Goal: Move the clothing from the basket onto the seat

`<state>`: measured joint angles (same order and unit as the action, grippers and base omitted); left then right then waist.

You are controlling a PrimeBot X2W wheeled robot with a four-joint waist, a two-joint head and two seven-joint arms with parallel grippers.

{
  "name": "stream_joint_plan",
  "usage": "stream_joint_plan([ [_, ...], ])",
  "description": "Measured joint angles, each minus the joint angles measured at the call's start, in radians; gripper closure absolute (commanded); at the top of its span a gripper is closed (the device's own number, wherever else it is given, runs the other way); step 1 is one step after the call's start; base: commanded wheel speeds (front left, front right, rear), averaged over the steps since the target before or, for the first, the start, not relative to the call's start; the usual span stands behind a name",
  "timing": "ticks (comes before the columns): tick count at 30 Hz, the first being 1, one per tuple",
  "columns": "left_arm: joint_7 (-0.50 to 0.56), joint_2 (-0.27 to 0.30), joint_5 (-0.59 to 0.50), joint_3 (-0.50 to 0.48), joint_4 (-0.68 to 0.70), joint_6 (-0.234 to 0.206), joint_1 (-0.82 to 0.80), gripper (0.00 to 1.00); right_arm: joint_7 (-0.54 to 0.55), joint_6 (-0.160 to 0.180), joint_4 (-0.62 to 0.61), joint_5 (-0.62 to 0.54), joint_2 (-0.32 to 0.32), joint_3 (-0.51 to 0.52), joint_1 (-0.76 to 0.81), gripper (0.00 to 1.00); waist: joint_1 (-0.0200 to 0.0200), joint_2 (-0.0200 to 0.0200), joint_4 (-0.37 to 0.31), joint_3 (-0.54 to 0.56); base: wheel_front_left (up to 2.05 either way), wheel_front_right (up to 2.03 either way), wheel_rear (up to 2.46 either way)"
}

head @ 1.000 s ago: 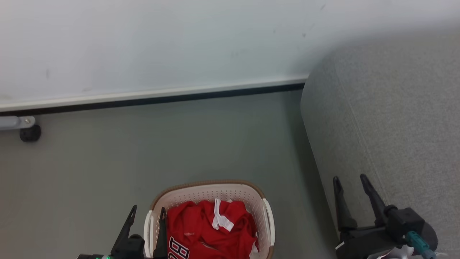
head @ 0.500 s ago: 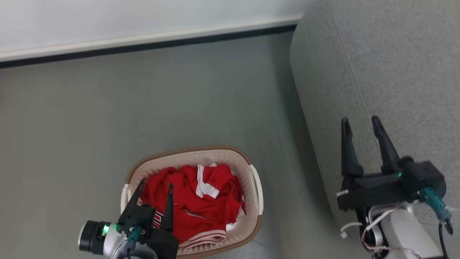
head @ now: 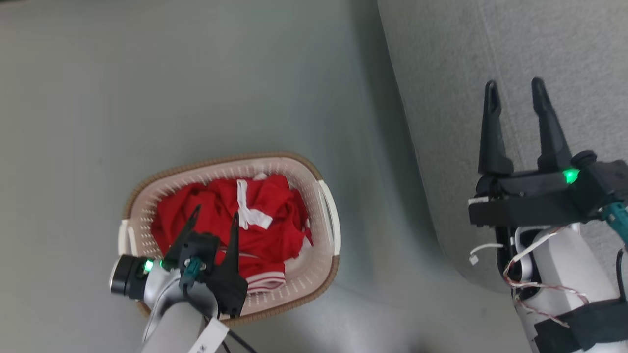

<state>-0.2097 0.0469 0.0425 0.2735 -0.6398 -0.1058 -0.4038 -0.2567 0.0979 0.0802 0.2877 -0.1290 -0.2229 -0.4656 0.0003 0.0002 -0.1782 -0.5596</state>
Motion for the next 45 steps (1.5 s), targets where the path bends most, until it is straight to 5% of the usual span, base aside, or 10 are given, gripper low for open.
stream_joint_plan([
  [26, 0.027, 0.000, 0.000, 0.058, -0.201, -0.008, -0.318, 0.00, 0.000, -0.021, -0.073, -0.033, 0.022, 0.022, -0.186, 0.00, -0.0002, 0.0000, -0.078, -0.387, 0.00, 0.00, 0.00],
  [39, 0.008, 0.000, -0.009, 0.013, -0.300, -0.017, -0.384, 0.00, -0.009, -0.032, -0.068, -0.048, 0.033, 0.027, -0.205, 0.00, -0.0003, -0.0001, -0.094, -0.432, 0.00, 0.00, 0.00],
  [40, 0.009, 0.000, -0.009, 0.011, -0.309, -0.017, -0.386, 0.15, -0.009, -0.032, -0.066, -0.049, 0.033, 0.027, -0.206, 0.00, -0.0003, -0.0002, -0.094, -0.432, 0.00, 0.00, 0.00],
  [43, 0.005, 0.000, -0.009, 0.005, -0.335, -0.017, -0.387, 0.84, -0.009, -0.034, -0.052, -0.051, 0.036, 0.028, -0.211, 0.00, -0.0003, -0.0003, -0.093, -0.428, 0.00, 0.00, 0.00],
  [44, 0.004, 0.000, -0.009, 0.003, -0.342, -0.017, -0.387, 0.99, -0.009, -0.037, -0.046, -0.051, 0.038, 0.029, -0.213, 0.00, -0.0003, -0.0002, -0.093, -0.425, 0.00, 0.00, 0.00],
  [45, -0.001, 0.000, -0.009, 0.003, -0.347, -0.017, -0.387, 1.00, -0.009, -0.037, -0.040, -0.051, 0.039, 0.030, -0.215, 0.00, -0.0003, -0.0002, -0.092, -0.422, 0.00, 0.00, 0.00],
])
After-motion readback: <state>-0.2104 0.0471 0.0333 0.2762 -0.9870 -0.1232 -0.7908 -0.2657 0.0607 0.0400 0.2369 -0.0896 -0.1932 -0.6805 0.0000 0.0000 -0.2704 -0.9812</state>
